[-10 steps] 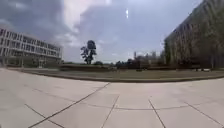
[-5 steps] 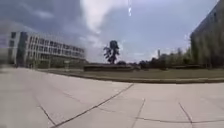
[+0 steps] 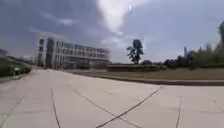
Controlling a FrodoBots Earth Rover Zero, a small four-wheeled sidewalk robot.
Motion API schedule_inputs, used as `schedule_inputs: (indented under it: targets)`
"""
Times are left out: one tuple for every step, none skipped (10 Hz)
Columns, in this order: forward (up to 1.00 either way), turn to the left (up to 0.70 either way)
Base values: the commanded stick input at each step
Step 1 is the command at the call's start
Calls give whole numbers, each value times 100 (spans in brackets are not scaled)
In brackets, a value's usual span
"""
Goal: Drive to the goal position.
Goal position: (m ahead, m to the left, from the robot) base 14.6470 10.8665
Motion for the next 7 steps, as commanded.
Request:
schedule_inputs:
  targets:
    - [70,0]
    - [70,0]
    - [70,0]
    - [70,0]
    - [70,0]
    - [70,3]
    - [70,30]
